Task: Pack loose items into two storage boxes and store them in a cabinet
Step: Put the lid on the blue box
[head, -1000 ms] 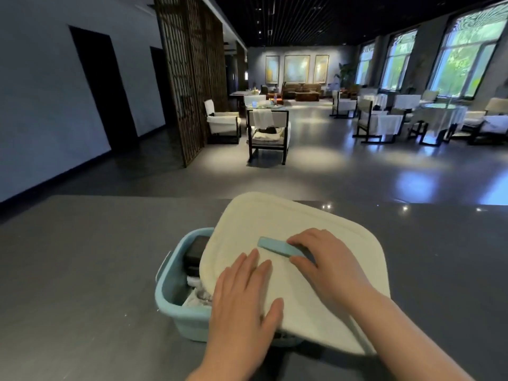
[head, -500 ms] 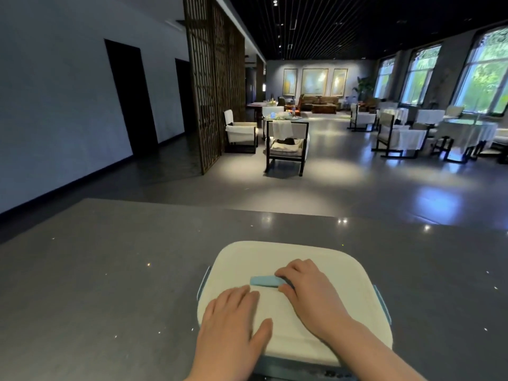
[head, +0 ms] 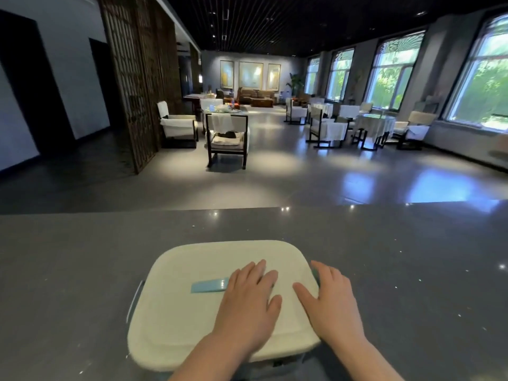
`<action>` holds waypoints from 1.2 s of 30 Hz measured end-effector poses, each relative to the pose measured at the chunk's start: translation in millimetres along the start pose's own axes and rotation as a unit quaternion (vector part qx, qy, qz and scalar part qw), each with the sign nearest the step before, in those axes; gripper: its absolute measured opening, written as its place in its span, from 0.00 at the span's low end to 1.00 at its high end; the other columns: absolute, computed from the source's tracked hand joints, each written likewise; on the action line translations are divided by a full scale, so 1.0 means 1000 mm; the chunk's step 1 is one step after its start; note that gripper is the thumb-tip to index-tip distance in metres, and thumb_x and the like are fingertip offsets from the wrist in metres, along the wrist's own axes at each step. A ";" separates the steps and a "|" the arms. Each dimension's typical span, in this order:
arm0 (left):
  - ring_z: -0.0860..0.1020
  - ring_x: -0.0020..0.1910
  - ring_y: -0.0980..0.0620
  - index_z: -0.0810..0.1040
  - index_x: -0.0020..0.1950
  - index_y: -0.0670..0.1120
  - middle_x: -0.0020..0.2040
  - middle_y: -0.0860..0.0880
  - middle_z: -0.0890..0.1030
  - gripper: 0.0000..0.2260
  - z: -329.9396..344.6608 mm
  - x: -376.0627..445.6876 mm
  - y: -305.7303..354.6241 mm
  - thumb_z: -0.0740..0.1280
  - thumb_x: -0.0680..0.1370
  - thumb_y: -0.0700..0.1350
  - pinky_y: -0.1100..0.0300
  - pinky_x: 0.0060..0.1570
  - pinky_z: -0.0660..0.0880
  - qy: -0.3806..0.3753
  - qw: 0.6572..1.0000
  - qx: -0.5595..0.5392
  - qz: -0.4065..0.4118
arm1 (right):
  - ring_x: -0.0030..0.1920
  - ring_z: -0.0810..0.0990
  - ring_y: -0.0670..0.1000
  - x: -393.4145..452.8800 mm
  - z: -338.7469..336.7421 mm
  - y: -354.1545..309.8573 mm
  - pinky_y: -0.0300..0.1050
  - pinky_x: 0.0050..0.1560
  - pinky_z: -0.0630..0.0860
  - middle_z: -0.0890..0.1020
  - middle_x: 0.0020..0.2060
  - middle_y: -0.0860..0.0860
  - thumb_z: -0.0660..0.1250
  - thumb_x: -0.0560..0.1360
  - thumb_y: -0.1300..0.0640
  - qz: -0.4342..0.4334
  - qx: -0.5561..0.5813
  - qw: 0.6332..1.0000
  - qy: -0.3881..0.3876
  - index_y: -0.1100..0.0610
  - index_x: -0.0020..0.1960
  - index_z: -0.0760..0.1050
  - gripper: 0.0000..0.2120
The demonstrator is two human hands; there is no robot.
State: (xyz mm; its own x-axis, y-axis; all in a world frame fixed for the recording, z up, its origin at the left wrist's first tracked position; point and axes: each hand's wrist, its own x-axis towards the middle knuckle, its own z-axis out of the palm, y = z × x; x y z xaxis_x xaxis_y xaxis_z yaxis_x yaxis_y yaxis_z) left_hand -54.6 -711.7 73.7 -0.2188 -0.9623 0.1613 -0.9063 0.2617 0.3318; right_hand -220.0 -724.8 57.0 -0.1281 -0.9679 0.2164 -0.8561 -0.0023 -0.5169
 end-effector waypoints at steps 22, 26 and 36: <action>0.49 0.76 0.54 0.56 0.75 0.59 0.77 0.57 0.53 0.21 0.005 0.004 0.002 0.49 0.81 0.56 0.54 0.75 0.45 -0.014 1.000 0.011 -0.004 | 0.39 0.80 0.46 -0.002 -0.015 0.003 0.42 0.42 0.77 0.83 0.39 0.45 0.66 0.74 0.42 0.018 0.063 0.997 -0.037 0.47 0.53 0.78 0.12; 0.50 0.75 0.55 0.58 0.74 0.59 0.77 0.57 0.54 0.20 0.005 0.004 0.001 0.50 0.81 0.56 0.56 0.75 0.45 -0.006 1.000 -0.002 0.004 | 0.51 0.78 0.49 0.000 -0.008 -0.001 0.44 0.49 0.77 0.81 0.51 0.46 0.59 0.77 0.40 -0.019 -0.066 0.997 -0.023 0.48 0.62 0.73 0.19; 0.63 0.71 0.55 0.71 0.67 0.56 0.71 0.56 0.68 0.24 -0.035 -0.068 -0.093 0.55 0.73 0.60 0.61 0.71 0.51 0.162 0.969 -0.063 -0.178 | 0.56 0.81 0.50 -0.029 0.040 -0.082 0.49 0.53 0.80 0.82 0.58 0.47 0.56 0.72 0.39 -0.267 -0.142 0.949 -0.086 0.43 0.61 0.78 0.22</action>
State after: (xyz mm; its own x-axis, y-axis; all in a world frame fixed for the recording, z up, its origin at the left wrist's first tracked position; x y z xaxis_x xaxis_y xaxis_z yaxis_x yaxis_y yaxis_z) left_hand 57.0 -667.9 64.4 0.2432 -0.9251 0.2917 -0.8480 -0.0568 0.5269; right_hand -126.6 -706.9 60.1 0.4254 -0.8744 0.2333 -0.8794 -0.4602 -0.1214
